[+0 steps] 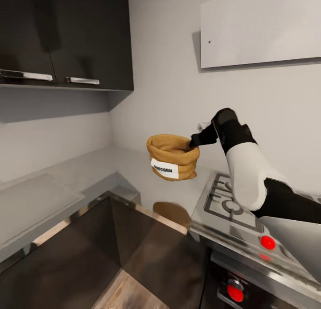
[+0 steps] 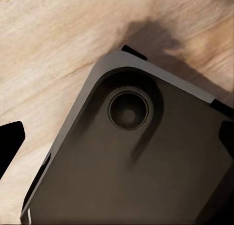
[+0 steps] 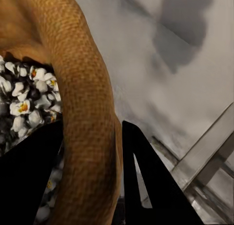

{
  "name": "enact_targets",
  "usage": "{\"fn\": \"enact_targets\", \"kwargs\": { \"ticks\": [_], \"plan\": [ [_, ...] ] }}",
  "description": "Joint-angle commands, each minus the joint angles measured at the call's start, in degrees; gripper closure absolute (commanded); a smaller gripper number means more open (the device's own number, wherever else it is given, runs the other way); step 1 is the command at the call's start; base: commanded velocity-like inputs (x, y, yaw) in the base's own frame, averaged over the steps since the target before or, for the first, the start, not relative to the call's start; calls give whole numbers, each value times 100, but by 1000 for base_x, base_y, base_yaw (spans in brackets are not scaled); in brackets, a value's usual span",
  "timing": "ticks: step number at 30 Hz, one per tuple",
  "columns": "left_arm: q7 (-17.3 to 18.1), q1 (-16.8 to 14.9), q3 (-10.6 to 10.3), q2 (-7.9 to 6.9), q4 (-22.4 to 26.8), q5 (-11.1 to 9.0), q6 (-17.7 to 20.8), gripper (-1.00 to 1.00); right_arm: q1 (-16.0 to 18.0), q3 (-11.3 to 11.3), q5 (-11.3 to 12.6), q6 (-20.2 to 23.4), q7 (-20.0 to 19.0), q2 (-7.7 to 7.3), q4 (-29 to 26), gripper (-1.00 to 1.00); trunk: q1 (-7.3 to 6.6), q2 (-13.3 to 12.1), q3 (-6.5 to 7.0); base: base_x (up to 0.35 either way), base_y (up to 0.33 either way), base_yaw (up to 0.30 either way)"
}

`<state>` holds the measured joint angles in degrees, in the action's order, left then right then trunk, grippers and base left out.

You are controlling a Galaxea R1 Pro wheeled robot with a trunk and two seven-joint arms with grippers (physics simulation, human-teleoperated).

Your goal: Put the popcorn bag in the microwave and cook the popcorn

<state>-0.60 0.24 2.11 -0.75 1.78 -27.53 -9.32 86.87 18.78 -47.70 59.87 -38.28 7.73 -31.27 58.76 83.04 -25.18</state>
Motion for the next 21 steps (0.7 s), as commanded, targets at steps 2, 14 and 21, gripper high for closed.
{"fn": "enact_targets", "kwargs": {
  "ticks": [2, 14, 21],
  "plan": [
    [-9, 3, 22, -1, 2, 11, -1, -100, 6, 247, -55, 13, 35, 10, -68, 100, -3, 4, -5, -345, 0, 0],
    [-11, 3, -7, 13, 5, 34, -8, -100, 6, 383, -59, 13, 348, 9, -169, 100, -3, 4, -5, -345, 0, 0],
    [-11, 3, -12, 17, 6, 37, -17, -100, 6, 381, -57, 13, 348, 9, -161, 100, -3, 4, -5, -347, 0, 0]
  ]
}}
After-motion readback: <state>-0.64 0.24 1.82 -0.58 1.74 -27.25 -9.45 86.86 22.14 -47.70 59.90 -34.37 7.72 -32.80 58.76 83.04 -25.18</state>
